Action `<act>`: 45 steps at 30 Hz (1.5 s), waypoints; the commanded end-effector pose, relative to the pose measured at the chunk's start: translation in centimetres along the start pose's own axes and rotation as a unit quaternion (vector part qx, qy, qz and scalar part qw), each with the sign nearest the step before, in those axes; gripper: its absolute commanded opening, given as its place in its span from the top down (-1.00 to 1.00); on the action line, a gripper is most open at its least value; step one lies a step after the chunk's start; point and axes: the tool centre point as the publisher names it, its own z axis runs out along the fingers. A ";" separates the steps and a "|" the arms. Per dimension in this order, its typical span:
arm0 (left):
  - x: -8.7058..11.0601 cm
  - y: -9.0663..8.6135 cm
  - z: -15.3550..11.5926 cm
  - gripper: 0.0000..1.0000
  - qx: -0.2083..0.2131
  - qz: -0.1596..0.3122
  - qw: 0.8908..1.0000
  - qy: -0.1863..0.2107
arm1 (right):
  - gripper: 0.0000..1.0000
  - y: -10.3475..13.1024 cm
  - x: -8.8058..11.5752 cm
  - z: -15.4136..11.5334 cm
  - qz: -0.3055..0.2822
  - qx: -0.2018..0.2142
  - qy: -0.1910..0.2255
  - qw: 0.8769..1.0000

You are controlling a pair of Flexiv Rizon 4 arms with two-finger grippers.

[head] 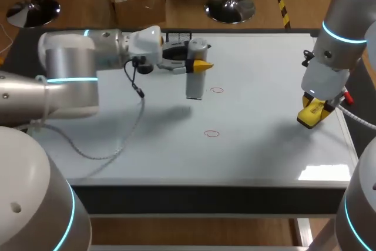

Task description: Pick up the inspection probe, press it on each red-marked spot on the whiteboard one by one, put down the probe, pick up the eraser, and wipe off all the red marks.

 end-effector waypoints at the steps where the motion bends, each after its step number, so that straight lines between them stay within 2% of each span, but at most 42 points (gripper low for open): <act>1: -1.2 0.8 2.7 1.00 0.000 0.000 1.000 0.023 | 1.00 -0.1 0.0 0.0 -0.001 0.001 0.001 1.000; 14: -3.0 2.2 4.9 1.00 0.002 0.002 1.000 0.019 | 1.00 -0.1 0.0 0.0 -0.001 0.001 0.001 1.000; 24: -3.5 3.3 6.2 1.00 0.006 0.018 1.000 0.008 | 1.00 -0.1 0.0 0.0 -0.001 0.001 0.001 1.000; 37: -4.8 4.5 6.7 1.00 0.009 0.024 1.000 -0.007 | 1.00 -0.1 0.0 0.0 -0.001 0.001 0.001 1.000; 45: -5.0 4.9 6.6 1.00 0.005 0.022 1.000 -0.008 | 1.00 -0.1 0.0 0.0 -0.001 0.001 0.001 1.000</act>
